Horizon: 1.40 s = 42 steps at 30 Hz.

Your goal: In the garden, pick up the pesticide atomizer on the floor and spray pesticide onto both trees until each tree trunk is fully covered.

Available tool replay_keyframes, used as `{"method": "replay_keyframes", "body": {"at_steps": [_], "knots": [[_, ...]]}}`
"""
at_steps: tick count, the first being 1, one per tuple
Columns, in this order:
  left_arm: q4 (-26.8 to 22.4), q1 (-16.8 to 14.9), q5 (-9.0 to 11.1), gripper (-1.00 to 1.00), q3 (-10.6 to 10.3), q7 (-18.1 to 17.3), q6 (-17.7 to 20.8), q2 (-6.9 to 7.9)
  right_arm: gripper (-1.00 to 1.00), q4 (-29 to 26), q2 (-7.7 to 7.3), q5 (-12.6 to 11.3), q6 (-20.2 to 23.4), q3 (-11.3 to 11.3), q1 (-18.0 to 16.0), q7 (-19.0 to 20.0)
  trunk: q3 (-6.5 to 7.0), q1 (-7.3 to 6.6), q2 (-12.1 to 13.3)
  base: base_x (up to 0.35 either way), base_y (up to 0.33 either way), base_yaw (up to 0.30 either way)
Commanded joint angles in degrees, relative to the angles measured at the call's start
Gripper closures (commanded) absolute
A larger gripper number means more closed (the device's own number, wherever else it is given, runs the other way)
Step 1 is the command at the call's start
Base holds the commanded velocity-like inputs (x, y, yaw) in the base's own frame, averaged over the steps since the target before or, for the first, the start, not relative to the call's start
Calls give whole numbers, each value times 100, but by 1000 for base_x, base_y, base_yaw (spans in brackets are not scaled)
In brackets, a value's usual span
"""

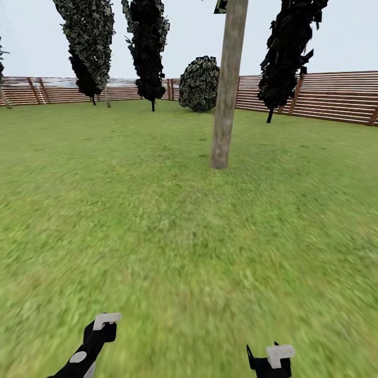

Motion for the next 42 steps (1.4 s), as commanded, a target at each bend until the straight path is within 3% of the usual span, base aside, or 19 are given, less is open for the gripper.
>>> {"method": "replay_keyframes", "body": {"at_steps": [1, 42], "knots": [[-1, 0, -1, 100, -1, 5, 0, 0, -100, 1, 0, -1, 0, 0, 0, 0, 0, 0, 0, 337, 0, 0], [-1, 0, 2, 100, -1, 3, 8, 0, -100, 2, 0, 1, 1, 0, 0, 0, 0, 0, 0, 337, 0, 0]]}}
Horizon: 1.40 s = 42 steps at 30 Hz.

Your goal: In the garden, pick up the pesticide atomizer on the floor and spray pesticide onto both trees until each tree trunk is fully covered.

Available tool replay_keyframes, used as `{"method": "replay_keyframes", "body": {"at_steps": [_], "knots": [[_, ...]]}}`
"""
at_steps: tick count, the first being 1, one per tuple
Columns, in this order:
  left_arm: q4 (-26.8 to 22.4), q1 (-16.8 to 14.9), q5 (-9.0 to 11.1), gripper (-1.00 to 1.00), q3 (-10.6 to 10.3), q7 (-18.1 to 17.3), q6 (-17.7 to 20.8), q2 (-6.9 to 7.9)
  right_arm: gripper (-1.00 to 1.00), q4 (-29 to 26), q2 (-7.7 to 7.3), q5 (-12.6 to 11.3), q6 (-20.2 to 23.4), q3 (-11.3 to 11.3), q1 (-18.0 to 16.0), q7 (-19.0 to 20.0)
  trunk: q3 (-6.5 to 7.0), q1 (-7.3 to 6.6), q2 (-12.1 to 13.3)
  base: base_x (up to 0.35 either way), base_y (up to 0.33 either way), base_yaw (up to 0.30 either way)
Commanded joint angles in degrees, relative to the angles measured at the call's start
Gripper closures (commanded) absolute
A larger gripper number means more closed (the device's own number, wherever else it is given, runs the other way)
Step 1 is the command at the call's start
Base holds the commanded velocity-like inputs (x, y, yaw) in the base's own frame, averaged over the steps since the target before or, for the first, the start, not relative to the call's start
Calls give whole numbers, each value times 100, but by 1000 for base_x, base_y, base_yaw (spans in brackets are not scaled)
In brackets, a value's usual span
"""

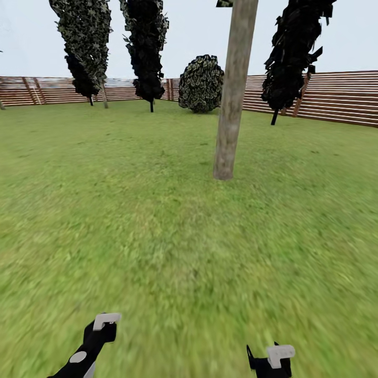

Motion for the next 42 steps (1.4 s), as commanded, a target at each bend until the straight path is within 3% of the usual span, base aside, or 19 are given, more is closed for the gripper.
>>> {"method": "replay_keyframes", "body": {"at_steps": [1, 14, 29, 42], "knots": [[-1, 0, 0, 100, -1, 5, 0, 0, -100, 0, 0, 0, -1, 0, 0, 0, 0, 0, 0, 337, 0, 0], [-1, 0, -1, 100, -1, 6, -4, 0, -100, 0, 0, -4, -1, 0, 0, 0, 0, 0, 0, 337, 0, -4], [-1, 0, -6, 100, -1, 1, -8, 0, -100, 0, 0, -5, 7, 0, 0, 0, 0, 0, 0, 337, 0, -245], [-1, 0, -8, 100, -1, -2, -8, 0, -100, 0, 0, -3, 7, 0, 0, 9, 0, 0, 0, 338, 0, -22]]}}
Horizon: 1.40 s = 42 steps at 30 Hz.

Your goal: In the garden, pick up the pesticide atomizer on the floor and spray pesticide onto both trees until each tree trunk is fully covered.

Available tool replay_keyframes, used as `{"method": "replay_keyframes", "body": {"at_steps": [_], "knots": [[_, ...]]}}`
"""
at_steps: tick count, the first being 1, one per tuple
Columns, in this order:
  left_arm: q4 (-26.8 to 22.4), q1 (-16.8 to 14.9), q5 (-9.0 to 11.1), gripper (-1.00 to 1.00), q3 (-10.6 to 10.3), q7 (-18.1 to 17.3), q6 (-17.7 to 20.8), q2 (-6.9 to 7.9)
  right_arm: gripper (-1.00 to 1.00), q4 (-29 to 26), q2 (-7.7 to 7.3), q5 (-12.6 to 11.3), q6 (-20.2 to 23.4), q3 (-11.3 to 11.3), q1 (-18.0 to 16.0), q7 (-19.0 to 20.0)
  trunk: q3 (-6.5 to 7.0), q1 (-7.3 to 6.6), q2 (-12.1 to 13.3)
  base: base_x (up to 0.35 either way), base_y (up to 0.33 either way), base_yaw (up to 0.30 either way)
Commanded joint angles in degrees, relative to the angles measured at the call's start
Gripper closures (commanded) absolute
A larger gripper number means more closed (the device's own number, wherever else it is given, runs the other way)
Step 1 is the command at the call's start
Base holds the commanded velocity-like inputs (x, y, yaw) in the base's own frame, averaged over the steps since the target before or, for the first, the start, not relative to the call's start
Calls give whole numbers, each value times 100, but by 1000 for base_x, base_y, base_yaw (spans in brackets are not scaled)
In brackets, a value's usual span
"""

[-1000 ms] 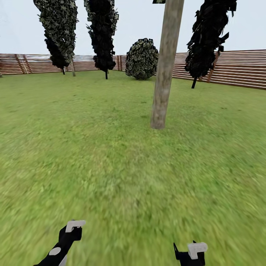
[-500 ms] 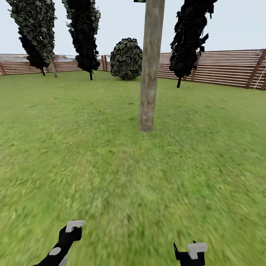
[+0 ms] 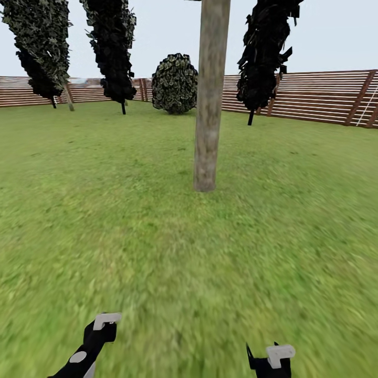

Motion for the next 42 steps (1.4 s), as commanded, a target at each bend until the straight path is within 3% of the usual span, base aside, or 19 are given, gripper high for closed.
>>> {"method": "replay_keyframes", "body": {"at_steps": [1, 29, 42], "knots": [[-1, 0, -1, 100, -1, 4, -2, 0, -100, 0, 0, -1, 0, 0, 0, 0, 0, 0, 0, 338, 0, 0], [-7, 0, -1, 100, -2, -5, -7, 8, -100, 0, 0, -1, 0, 6, 0, -4, 0, 0, 0, 338, 0, 0], [-67, 0, -8, 100, -9, 20, -9, 33, -100, 15, 0, 5, -5, 14, 0, 6, 0, 0, 0, 319, -127, 0]]}}
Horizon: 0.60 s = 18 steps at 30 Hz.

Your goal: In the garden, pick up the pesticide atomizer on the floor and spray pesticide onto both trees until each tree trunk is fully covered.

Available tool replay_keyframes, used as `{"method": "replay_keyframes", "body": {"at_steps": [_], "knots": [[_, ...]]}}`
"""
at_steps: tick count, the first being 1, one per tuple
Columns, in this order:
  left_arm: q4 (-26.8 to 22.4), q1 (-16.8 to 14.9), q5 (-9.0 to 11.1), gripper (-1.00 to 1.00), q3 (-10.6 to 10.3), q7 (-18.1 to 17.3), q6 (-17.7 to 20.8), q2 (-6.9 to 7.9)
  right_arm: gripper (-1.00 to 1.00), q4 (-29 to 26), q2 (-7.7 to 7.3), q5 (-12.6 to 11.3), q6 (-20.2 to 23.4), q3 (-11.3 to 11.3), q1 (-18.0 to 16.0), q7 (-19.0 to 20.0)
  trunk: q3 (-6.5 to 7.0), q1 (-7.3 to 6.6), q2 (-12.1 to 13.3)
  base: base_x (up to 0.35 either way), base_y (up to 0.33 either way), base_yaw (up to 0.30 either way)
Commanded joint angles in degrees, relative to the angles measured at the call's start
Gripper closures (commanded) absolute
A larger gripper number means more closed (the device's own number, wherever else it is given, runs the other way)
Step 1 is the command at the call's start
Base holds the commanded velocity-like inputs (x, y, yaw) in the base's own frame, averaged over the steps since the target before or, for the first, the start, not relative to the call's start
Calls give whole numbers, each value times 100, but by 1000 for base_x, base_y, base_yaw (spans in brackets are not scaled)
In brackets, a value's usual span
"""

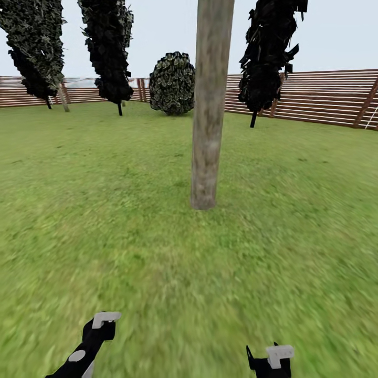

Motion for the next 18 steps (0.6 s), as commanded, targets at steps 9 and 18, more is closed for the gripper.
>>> {"method": "replay_keyframes", "body": {"at_steps": [9, 18], "knots": [[15, 0, 6, 100, -1, -6, 5, 2, -100, 3, 0, 2, 0, 2, 0, -6, 0, 0, 0, 305, -169, 0], [-4, 0, 6, 100, 1, -2, 8, 2, -100, -5, 8, 2, 1, -2, 0, -14, 9, 0, 0, 306, -164, -64]]}}
